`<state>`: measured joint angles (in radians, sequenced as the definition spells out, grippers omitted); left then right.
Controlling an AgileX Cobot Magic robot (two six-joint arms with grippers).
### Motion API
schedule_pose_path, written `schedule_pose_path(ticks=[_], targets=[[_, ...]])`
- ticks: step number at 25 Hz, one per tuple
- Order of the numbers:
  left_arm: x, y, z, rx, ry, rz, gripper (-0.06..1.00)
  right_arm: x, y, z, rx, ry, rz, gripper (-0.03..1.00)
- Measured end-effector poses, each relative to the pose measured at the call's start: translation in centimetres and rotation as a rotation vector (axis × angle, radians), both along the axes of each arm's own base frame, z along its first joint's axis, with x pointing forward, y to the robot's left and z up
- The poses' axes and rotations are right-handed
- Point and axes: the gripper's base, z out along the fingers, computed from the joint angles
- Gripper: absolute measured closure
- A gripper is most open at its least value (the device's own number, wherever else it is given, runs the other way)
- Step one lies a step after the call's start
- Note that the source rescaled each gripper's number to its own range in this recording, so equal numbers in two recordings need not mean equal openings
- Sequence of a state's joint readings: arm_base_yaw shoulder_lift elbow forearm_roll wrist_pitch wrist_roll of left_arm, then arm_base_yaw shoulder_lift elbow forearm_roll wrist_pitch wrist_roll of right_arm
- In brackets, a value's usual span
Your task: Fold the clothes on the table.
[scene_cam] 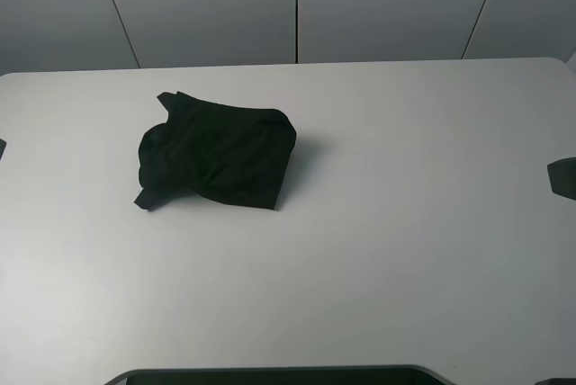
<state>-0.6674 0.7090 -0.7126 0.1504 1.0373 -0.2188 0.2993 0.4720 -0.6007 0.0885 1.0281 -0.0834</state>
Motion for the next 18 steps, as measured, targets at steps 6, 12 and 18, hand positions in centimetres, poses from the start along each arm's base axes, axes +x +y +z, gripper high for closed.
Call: schedule_pose_path(ticks=[6, 12, 18], targets=[[-3.9, 3.2, -2.0, -0.101, -0.083, 0.042, 0.02, -2.8, -0.9, -0.7, 0.025, -0.104, 0.008, -0.03], [-6.6, 5.5, -2.0, -0.203, -0.231, 0.048, 0.02, -4.8, -1.3, -1.1, 0.049, -0.180, 0.027, -0.03], [-8.5, 7.4, -2.5, -0.244, -0.337, 0.068, 0.02, -6.2, -1.4, -1.6, 0.080, -0.233, 0.069, -0.03]])
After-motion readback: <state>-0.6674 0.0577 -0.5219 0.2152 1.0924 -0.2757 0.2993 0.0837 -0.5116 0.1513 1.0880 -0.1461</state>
